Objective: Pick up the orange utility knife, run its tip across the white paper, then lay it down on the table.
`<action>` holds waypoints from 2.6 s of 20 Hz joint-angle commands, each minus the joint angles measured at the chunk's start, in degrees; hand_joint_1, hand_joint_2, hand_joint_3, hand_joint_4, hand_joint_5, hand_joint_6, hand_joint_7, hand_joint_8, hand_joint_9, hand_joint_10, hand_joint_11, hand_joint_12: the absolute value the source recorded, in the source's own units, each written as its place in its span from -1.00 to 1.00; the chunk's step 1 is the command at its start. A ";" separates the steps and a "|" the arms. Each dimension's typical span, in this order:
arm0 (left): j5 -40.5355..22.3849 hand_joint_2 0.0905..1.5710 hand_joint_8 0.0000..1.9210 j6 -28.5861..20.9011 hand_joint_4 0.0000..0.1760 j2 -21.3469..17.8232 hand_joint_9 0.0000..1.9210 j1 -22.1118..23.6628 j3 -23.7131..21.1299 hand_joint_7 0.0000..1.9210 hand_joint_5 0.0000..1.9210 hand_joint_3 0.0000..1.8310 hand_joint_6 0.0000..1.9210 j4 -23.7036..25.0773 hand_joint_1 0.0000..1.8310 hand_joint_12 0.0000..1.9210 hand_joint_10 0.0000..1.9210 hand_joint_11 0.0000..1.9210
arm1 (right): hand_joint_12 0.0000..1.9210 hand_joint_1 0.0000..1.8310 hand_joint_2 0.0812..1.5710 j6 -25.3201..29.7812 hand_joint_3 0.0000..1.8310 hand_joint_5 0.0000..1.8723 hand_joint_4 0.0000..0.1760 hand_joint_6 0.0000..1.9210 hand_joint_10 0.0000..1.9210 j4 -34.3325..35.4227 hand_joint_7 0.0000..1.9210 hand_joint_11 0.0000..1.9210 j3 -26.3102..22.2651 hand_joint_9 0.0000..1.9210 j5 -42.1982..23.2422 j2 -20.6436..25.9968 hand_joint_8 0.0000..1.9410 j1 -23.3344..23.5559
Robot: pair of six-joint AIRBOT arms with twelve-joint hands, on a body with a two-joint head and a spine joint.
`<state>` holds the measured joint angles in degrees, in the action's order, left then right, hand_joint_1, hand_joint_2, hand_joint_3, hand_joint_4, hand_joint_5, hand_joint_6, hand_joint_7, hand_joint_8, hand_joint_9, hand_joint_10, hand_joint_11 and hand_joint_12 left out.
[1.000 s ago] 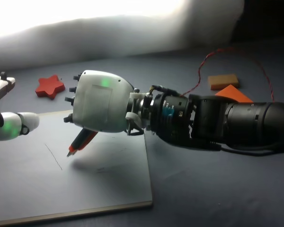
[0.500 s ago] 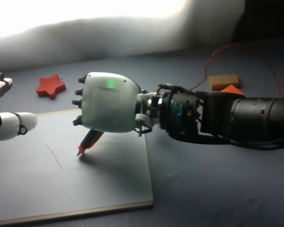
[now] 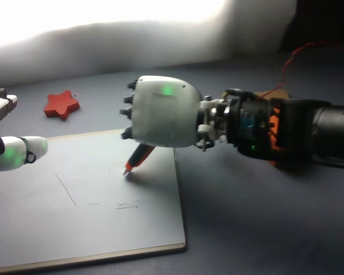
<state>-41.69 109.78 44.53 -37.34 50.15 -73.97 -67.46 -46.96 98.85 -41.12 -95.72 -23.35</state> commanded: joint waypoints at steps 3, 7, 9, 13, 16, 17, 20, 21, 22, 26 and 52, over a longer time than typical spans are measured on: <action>-4.99 0.61 -1.00 0.02 -0.93 -0.08 -0.92 0.93 -0.23 -0.97 -1.00 -1.00 -1.00 2.50 -1.00 -0.35 -0.99 -1.00 | 1.00 0.63 0.42 -0.20 -0.61 0.60 1.00 1.00 1.00 0.49 0.70 0.89 0.18 0.81 -5.57 1.76 1.00 0.16; -4.99 0.61 -1.00 0.02 -0.92 -0.08 -0.95 0.62 -0.17 -1.00 -1.00 -1.00 -1.00 2.50 -1.00 -0.40 -1.00 -1.00 | 1.00 0.63 0.44 -0.89 -0.61 0.61 1.00 1.00 1.00 1.46 0.70 0.88 0.17 0.81 -8.55 2.28 1.00 2.02; -4.99 0.61 -1.00 0.02 -0.96 -0.07 -0.93 0.62 -0.03 -0.99 -1.00 -1.00 -1.00 2.52 -1.00 -0.33 -0.99 -1.00 | 1.00 0.63 0.42 -1.55 -0.62 0.56 1.00 1.00 1.00 1.80 0.66 0.85 0.16 0.79 -10.32 2.19 1.00 3.52; -4.99 0.60 -0.99 0.84 -0.98 -0.07 -0.90 1.60 -0.53 -0.96 -0.99 -1.00 -0.99 2.52 -1.00 -0.26 -0.98 -1.00 | 1.00 0.64 0.39 -0.08 -0.61 0.58 1.00 1.00 1.00 3.09 0.69 0.87 -3.89 0.81 -8.97 4.48 1.00 6.62; -4.98 0.61 -0.98 4.16 -1.00 -0.07 -0.91 3.40 -2.64 -0.93 -1.00 -1.00 -1.00 2.52 -1.00 -0.48 -0.99 -1.00 | 1.00 0.61 0.41 6.28 -0.57 0.50 1.00 1.00 1.00 4.60 0.67 0.88 -13.71 0.81 -1.52 9.69 1.00 7.55; -4.78 0.62 -0.99 5.16 -1.00 -0.07 -0.95 3.84 -3.50 -0.94 -1.00 -1.00 -1.00 2.54 -1.00 -0.59 -0.99 -1.00 | 1.00 0.62 0.38 8.61 -0.58 0.49 1.00 1.00 1.00 5.95 0.67 0.88 -16.54 0.80 0.99 11.22 1.00 7.66; -1.80 0.61 -0.99 8.38 -1.00 -0.10 -0.92 6.04 -7.33 -0.93 -1.00 -1.00 -1.00 3.27 -1.00 -0.56 -0.98 -1.00 | 1.00 0.63 0.39 22.00 -0.57 0.46 1.00 1.00 1.00 11.58 0.64 0.86 -29.39 0.78 15.96 19.26 1.00 8.36; -1.80 0.61 -0.99 8.38 -1.00 -0.10 -0.92 6.06 -7.49 -0.93 -1.00 -1.00 -1.00 3.27 -1.00 -0.56 -0.98 -1.00 | 1.00 0.63 0.39 22.69 -0.57 0.46 1.00 1.00 1.00 11.58 0.64 0.86 -30.03 0.78 16.84 19.81 1.00 8.45; -1.80 0.61 -1.00 8.38 -1.00 -0.09 -0.89 6.11 -8.26 -0.91 -0.99 -1.00 -1.00 3.26 -1.00 -0.46 -0.98 -1.00 | 1.00 0.63 0.37 25.02 -0.57 0.44 1.00 1.00 1.00 11.58 0.62 0.83 -31.96 0.76 19.45 21.09 1.00 8.58; -1.83 0.62 -1.00 8.18 -1.00 -0.11 -0.92 6.24 -10.58 -0.94 -1.00 -1.00 -1.00 3.25 -1.00 -0.49 -1.00 -1.00 | 1.00 0.64 0.35 33.17 -0.57 0.53 1.00 1.00 1.00 11.57 0.66 0.83 -38.27 0.77 29.36 26.24 1.00 8.52; -6.37 0.61 -1.00 4.18 -1.00 2.30 -0.89 4.70 -11.33 -0.90 -1.00 -1.00 -1.00 3.31 -1.00 -0.26 -1.00 -1.00 | -0.94 -0.31 0.37 27.80 -1.00 -1.00 -1.00 -0.99 -0.96 8.51 -1.00 -1.00 -38.74 -1.00 22.28 31.78 -0.99 -3.58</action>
<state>-44.53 113.93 47.00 -33.04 38.87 -73.82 -39.57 -39.18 60.23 -13.37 -64.25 -27.09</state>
